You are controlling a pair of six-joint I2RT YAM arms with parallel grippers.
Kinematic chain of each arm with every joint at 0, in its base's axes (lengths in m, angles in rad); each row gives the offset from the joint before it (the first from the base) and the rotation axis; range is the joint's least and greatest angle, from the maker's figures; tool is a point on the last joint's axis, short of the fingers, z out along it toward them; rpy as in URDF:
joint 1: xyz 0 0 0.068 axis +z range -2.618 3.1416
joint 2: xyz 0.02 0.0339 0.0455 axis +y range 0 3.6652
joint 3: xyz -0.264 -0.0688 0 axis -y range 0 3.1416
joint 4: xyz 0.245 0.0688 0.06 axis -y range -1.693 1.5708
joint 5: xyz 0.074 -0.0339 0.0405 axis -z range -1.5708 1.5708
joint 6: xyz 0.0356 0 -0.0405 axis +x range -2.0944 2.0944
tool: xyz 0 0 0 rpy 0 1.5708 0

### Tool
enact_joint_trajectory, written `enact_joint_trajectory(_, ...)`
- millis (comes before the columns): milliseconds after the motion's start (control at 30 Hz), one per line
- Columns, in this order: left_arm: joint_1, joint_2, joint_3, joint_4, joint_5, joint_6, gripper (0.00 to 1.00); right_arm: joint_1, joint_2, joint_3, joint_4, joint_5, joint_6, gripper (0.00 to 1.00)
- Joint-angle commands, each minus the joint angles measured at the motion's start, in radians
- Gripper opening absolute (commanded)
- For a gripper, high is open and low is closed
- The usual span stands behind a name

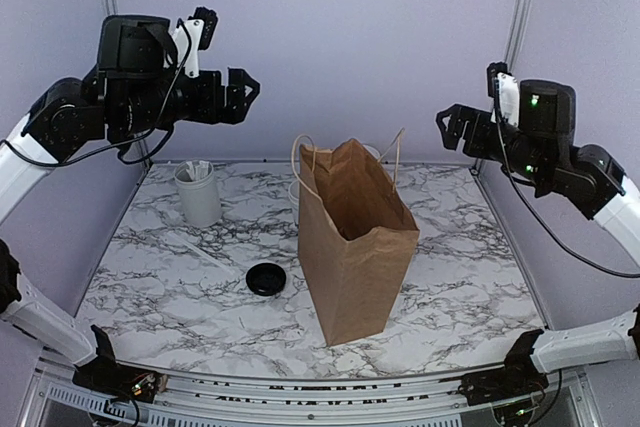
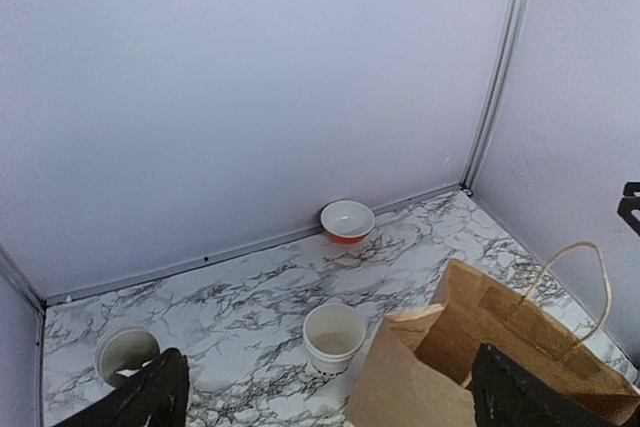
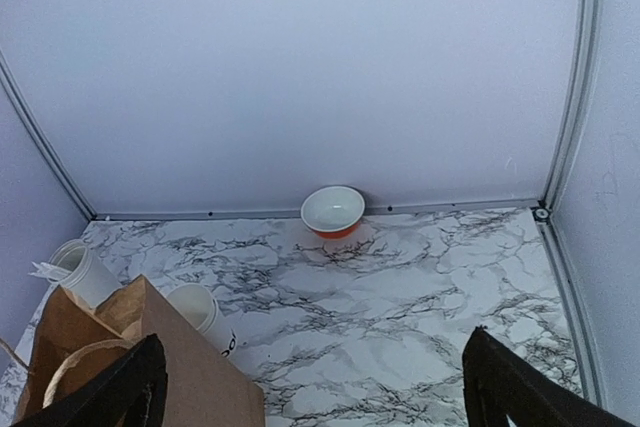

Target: Pack the takeout coffee

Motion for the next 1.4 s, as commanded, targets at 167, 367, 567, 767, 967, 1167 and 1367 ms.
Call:
enact_joint_trajectory(167,0.236,-0.230,-0.390,0.150,0.144,-0.192,0.99,-0.249,-0.023,-0.177,0.185,-0.129,0.012,1.00)
enact_joint_trajectory(367,0.442,-0.306,-0.639,0.237,0.295,-0.276,0.99,-0.468,0.032,-0.351,0.294,-0.385,0.030,1.00)
enact_joint_trajectory(567,0.584,-0.358,-0.896,0.339,0.368,-0.336,0.99,-0.616,0.034,-0.569,0.534,-0.437,0.025,1.00)
enact_joint_trajectory(767,0.672,-0.383,-1.147,0.492,0.462,-0.412,0.99,-0.619,0.029,-0.741,0.793,-0.247,-0.083,1.00)
enact_joint_trajectory(967,0.673,-0.373,-1.274,0.597,0.421,-0.484,0.99,-0.619,0.133,-0.835,1.011,-0.105,-0.192,1.00)
enact_joint_trajectory(1167,0.674,-0.381,-1.322,0.628,0.315,-0.488,0.99,-0.622,0.302,-0.994,1.465,-0.033,-0.305,1.00)
enact_joint_trajectory(1367,0.673,-0.392,-1.329,0.638,0.223,-0.466,0.99,-0.621,0.477,-1.120,1.854,-0.074,-0.378,1.00)
